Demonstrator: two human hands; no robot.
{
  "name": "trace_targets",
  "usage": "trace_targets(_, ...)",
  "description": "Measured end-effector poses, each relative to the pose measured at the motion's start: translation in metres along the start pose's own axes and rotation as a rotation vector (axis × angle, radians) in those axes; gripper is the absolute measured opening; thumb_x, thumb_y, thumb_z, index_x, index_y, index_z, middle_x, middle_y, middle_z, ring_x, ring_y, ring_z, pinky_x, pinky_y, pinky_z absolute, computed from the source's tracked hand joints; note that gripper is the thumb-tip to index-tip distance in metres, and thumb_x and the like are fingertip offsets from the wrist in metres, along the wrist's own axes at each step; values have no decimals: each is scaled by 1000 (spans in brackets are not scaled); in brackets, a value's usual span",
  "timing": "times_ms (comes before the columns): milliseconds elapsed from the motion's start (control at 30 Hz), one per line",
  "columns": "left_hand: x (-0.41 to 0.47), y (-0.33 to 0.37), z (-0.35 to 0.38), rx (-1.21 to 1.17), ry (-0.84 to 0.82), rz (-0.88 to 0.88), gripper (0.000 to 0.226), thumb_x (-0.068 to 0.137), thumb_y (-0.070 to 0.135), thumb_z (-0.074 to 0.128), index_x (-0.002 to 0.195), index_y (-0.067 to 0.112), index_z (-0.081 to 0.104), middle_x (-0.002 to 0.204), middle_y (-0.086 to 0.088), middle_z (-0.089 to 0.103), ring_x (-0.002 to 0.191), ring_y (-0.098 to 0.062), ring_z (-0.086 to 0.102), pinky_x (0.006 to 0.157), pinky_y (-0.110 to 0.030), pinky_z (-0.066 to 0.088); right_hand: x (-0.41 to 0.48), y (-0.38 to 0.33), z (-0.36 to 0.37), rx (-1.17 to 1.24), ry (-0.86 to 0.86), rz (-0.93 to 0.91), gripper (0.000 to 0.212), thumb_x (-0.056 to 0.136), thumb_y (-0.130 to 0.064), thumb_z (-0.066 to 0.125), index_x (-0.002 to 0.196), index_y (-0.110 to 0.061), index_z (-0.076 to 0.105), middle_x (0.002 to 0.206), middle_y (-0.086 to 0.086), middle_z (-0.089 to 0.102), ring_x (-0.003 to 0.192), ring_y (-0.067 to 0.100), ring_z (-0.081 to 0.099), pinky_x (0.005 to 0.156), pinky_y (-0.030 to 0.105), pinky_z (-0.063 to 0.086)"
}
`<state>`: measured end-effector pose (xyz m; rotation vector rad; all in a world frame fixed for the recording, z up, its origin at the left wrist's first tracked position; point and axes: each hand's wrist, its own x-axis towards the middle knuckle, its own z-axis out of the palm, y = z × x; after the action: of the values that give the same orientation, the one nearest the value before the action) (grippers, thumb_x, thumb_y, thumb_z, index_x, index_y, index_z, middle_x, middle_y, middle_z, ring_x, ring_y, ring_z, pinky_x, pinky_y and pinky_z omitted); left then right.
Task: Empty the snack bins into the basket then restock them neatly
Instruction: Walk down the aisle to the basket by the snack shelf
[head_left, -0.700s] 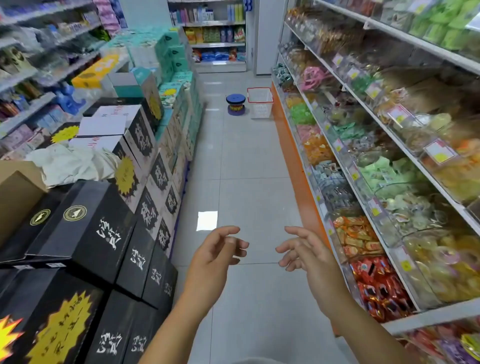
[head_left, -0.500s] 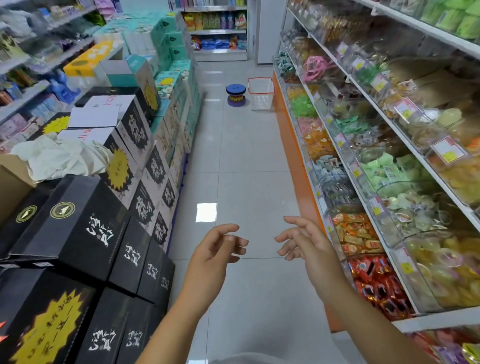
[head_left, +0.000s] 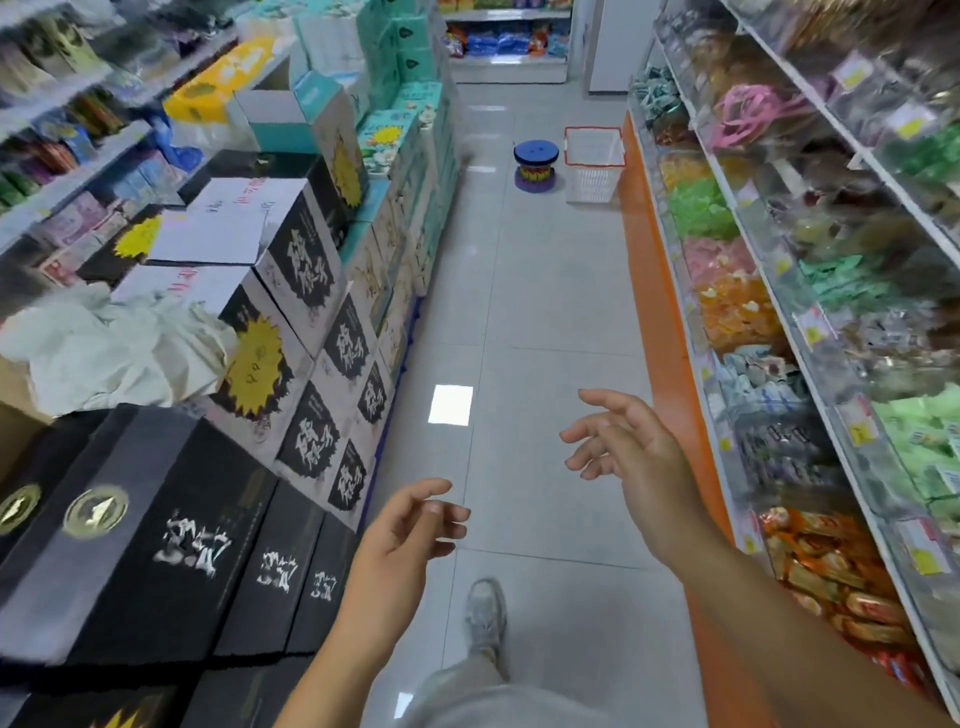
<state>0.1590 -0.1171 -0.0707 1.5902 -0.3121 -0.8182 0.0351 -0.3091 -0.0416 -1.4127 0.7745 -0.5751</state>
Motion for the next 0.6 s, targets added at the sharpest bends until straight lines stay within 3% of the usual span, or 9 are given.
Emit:
trace_targets(100,73,28,12,5,-25,-10,20,101,9,47,109,13,64,93,-10,74,84,-19,68,75,-24,55,55,6,-4,-21,40,69,30,101,-6,41,113,-25,61,90,7,71,72,24,64,69,36,49)
trace_targets(233,178,82,50,67,-151,44,20,102,10,46,109,17,63,95,-7,74,86,-19,67,82,-32,53,118,10,-27,-19,156,138,31,100,-3,41,111,-24,61,86,4,72,67,20,64,64,31,50)
trace_targets(467,340,160,151,117,-337,129,23,102,9,44,113,18,62,95,-3,74,87,-16,68,86,-34,54,218,11,-101,70,377,231,26,100,-3,41,111,-17,60,88,15,69,66,24,62,57,28,50)
trace_targets(600,425,171,213,112,-353,120,23,102,8,44,110,20,62,92,-1,74,86,-15,67,84,-34,53,317,13,-144,47,394,232,25,100,-4,41,114,-15,59,88,13,68,64,22,61,54,23,50)
